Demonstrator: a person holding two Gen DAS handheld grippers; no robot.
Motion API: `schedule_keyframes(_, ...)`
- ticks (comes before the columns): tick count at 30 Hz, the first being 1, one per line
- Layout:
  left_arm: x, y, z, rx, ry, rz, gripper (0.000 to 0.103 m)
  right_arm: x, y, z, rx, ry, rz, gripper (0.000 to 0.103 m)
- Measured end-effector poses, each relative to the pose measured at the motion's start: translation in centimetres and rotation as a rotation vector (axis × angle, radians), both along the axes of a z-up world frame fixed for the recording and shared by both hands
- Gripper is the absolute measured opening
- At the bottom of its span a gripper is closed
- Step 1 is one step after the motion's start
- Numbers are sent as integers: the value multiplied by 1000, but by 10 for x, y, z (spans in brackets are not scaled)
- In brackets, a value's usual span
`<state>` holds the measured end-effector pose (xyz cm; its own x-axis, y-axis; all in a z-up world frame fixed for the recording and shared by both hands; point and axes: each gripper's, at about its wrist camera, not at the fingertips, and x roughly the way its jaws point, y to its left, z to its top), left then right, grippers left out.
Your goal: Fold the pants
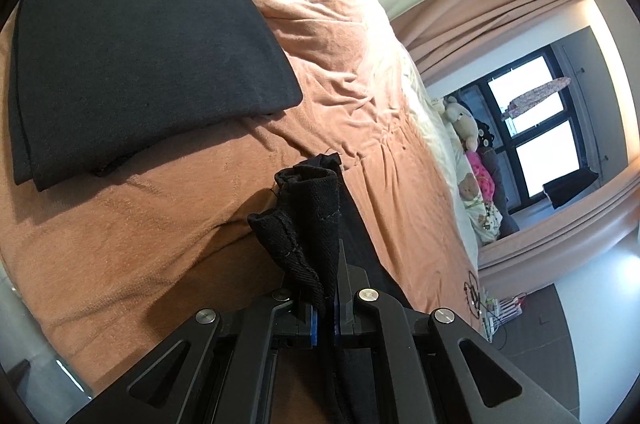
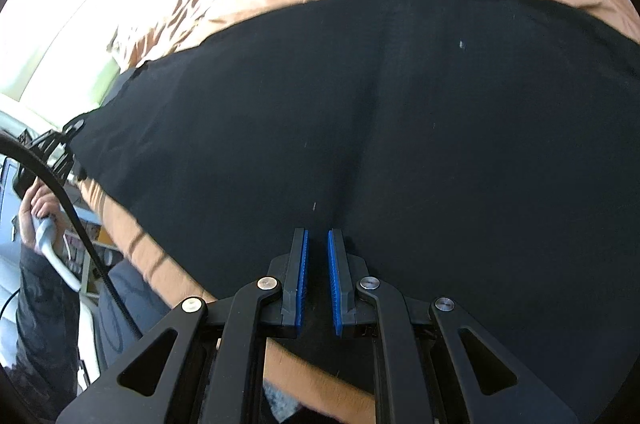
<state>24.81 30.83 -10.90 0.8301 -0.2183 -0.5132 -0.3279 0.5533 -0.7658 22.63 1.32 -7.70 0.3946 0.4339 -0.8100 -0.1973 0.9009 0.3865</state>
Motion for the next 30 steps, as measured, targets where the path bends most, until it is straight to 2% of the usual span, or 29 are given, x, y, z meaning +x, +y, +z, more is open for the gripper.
schedule_keyframes(6, -2, 0, -5, 1, 16, 9, 5, -10, 6, 1, -8, 38, 65, 7)
schedule_keyframes(12, -6, 4, -19, -18, 43, 28, 5, 16, 6, 4, -25, 33, 41, 7)
schedule_keyframes(28, -11, 13, -56, -58, 109, 64, 5, 139, 12, 9, -101, 16, -85, 6)
schedule_keyframes(30, -13, 13, -59, -70, 109, 68, 5, 155, 11, 8, -107, 13, -108, 3)
